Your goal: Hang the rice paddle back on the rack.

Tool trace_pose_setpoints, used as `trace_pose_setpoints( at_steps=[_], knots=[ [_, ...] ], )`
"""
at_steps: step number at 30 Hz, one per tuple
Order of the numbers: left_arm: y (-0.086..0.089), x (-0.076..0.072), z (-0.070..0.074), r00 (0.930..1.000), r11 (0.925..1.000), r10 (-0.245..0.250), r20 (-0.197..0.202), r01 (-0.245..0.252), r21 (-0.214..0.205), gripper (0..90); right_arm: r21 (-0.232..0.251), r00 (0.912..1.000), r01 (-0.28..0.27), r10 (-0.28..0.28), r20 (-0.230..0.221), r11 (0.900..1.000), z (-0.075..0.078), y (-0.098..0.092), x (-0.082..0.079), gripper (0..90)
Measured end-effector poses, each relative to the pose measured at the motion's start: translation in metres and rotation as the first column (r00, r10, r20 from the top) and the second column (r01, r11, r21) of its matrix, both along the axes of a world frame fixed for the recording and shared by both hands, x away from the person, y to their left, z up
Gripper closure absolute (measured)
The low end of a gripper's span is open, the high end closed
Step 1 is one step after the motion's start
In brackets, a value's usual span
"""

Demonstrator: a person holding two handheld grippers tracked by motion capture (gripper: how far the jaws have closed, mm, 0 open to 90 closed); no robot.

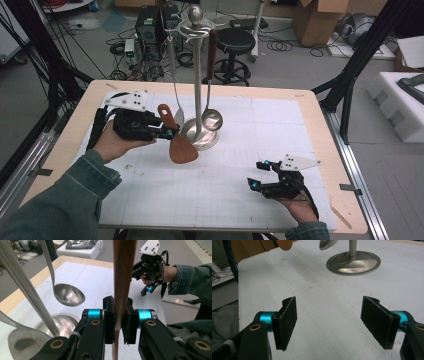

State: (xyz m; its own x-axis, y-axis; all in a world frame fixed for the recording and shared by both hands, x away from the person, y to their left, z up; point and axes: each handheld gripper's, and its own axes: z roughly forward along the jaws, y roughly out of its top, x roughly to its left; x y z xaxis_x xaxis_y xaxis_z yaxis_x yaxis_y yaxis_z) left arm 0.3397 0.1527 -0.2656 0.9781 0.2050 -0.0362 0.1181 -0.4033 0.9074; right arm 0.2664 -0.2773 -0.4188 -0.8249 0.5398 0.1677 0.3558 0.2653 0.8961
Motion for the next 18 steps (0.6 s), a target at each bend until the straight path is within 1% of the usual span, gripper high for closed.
trace_pose_setpoints(
  at_steps=[3, 6, 10, 18],
  knots=[
    [-0.002, 0.004, 0.007, 1.0, 0.9999, 0.0, 0.004, 0.0, 0.013, 82.0, 0.001, 1.0, -0.002, 0.002, 0.0, 1.0, -0.001, -0.001, 0.0, 28.9],
    [-0.003, 0.007, 0.014, 1.0, 1.0, 0.0, 0.008, 0.0, 0.006, 82.0, 0.0, 1.0, -0.002, 0.002, 0.001, 1.0, -0.002, -0.003, 0.001, 28.9],
    [-0.004, 0.011, 0.019, 0.9999, 0.9999, 0.008, 0.008, -0.008, 0.014, 82.0, 0.003, 1.0, 0.003, -0.003, 0.001, 1.0, -0.003, -0.005, 0.001, 28.6],
    [-0.005, 0.018, 0.03, 0.9999, 0.9999, 0.01, 0.013, -0.01, 0.014, 82.0, 0.005, 1.0, 0.003, -0.003, 0.006, 1.0, -0.002, -0.004, 0.002, 28.2]
  ],
)
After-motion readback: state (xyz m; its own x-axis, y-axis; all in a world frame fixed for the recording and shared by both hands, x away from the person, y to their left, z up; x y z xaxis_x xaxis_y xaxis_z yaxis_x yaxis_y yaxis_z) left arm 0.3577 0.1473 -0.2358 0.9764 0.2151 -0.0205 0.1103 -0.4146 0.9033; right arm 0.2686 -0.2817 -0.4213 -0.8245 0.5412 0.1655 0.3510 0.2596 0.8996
